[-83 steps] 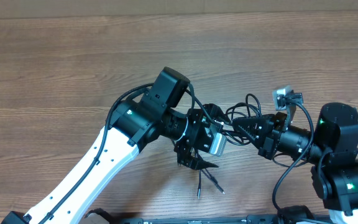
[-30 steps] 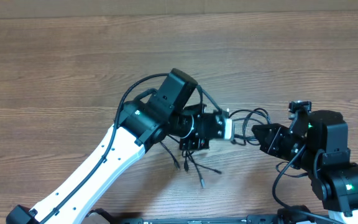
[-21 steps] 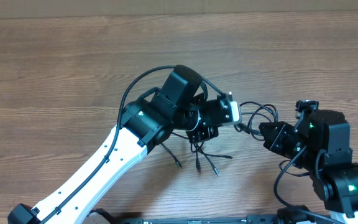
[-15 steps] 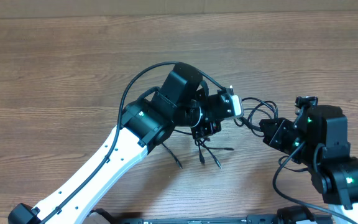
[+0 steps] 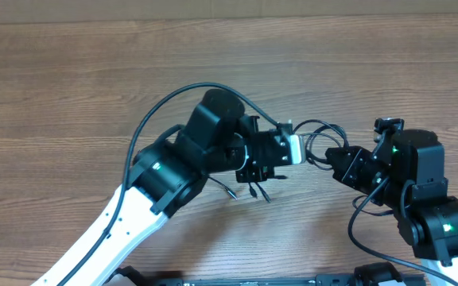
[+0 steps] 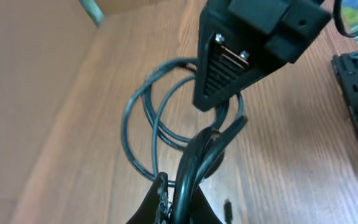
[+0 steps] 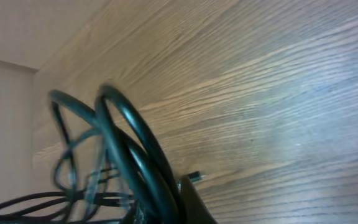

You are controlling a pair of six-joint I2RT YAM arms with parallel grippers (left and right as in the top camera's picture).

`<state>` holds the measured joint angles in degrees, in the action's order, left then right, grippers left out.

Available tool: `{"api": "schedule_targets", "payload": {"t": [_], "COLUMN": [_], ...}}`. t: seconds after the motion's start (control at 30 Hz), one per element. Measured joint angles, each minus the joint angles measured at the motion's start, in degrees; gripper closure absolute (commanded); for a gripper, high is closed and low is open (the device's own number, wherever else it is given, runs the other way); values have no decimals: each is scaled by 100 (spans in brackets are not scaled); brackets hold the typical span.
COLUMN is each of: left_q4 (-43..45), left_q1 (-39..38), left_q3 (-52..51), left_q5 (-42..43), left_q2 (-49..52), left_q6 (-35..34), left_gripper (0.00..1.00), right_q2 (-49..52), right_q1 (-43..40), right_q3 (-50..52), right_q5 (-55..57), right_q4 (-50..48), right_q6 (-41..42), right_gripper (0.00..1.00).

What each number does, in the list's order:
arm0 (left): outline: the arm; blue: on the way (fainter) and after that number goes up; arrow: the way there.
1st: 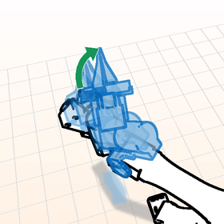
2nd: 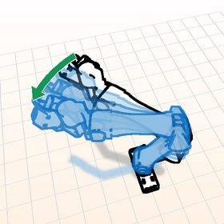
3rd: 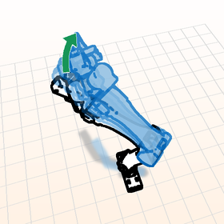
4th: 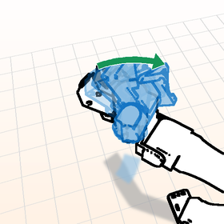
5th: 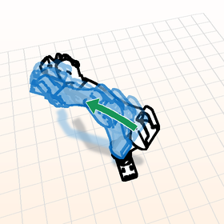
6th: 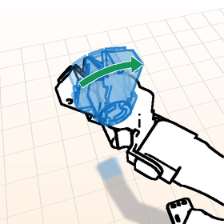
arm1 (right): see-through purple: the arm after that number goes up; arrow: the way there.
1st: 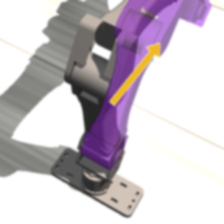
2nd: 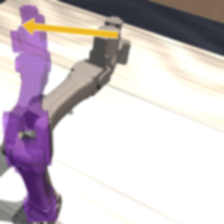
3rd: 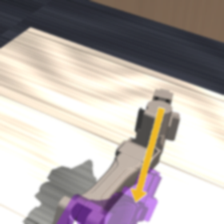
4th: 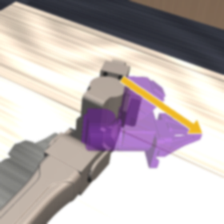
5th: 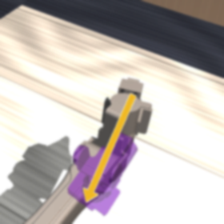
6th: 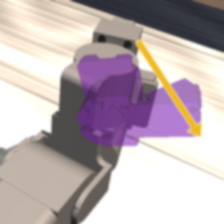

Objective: Untangle cables

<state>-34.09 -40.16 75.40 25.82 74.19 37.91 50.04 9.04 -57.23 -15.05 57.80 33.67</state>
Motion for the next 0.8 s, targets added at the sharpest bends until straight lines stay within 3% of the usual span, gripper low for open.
{"api": "schedule_targets", "payload": {"t": [0.03,0.3,0.53,0.8], "left_q4": [-7,-136,-474,-1043], "left_q1": [2,271,271,271], "left_q3": [-2,87,109,111], "left_q5": [-48,-605,-728,-789], "left_q2": [-79,-1110,-1091,-1086], "left_q6": [50,778,1178,1484], "left_gripper": [96,96,96,96], "right_q2": [-2,120,111,111], "right_q1": [-2,-184,-181,-184], "right_q3": [2,256,258,258], "right_q5": [55,844,581,-70], "right_q4": [74,483,463,7], "right_q6": [-2,-129,-138,-184], "right_gripper": [80,81,80,72]}}
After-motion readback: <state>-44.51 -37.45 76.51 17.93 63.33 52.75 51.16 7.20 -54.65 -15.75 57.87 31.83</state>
